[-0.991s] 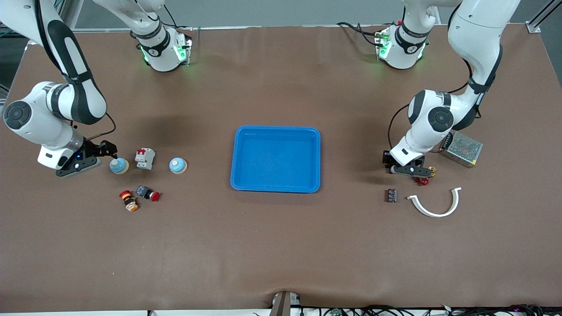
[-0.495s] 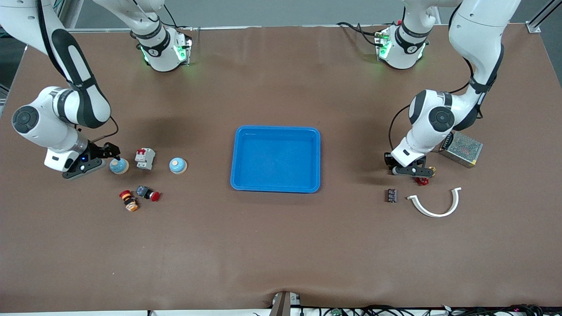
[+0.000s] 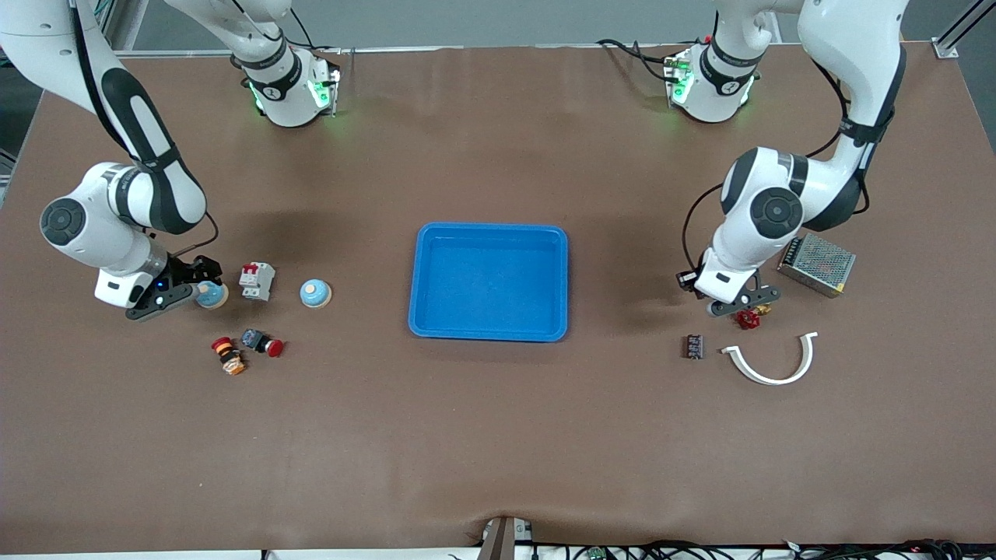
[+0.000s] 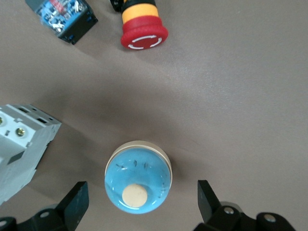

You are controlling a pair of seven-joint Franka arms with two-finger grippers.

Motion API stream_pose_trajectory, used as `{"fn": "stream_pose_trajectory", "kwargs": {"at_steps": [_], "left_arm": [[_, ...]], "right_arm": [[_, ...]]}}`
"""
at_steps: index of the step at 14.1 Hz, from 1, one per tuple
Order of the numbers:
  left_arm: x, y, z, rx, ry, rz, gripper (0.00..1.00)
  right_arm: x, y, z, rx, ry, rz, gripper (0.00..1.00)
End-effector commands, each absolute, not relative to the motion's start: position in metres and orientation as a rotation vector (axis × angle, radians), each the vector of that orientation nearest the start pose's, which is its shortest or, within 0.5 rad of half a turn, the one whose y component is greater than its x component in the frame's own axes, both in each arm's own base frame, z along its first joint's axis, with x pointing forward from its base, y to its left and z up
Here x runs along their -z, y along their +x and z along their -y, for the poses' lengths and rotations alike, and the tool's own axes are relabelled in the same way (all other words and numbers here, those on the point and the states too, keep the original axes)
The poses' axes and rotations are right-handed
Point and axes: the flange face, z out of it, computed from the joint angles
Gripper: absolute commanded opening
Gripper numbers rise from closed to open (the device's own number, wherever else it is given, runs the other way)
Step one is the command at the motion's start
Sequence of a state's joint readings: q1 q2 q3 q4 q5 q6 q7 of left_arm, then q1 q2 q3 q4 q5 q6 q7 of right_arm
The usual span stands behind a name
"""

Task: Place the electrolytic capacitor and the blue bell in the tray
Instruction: 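Carry the capacitor to the tray while the right gripper lowers onto the bell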

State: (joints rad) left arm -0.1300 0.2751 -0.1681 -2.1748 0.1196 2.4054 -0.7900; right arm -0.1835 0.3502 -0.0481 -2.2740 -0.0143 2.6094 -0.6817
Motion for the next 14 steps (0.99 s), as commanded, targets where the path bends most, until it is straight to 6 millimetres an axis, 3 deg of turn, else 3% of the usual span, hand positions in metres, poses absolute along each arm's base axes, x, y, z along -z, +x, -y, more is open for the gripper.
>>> {"fn": "stream_pose_trajectory", "kwargs": {"at_steps": [1,4,6,9,11,14], "left_arm": [[-0.274,0.533,0.196,0.000,-2.916,1.042,0.00],[-0.273,0.525,0.218,-0.026,-2.871,1.216,0.00],[-0.279,0.529,0.238,-0.066,-2.770,1.523,0.00],[-0.282,0.521,0.261,-0.074,-2.706,1.651,0.00],[-0.284,0.521,0.267,-0.101,-2.594,1.858,0.00],[-0.286,0.508,0.295,-0.112,-2.535,1.967,0.00]], "right_arm": [[-0.192,0.516,0.124,-0.032,-3.057,0.737,1.00],[-0.189,0.516,0.122,-0.040,-3.053,0.741,1.00],[-0.187,0.515,0.122,-0.043,-3.052,0.741,1.00],[-0.185,0.516,0.121,-0.047,-3.051,0.743,1.00],[-0.185,0.515,0.121,-0.050,-3.050,0.745,1.00],[-0.179,0.514,0.122,-0.063,-3.047,0.742,1.00]]}}
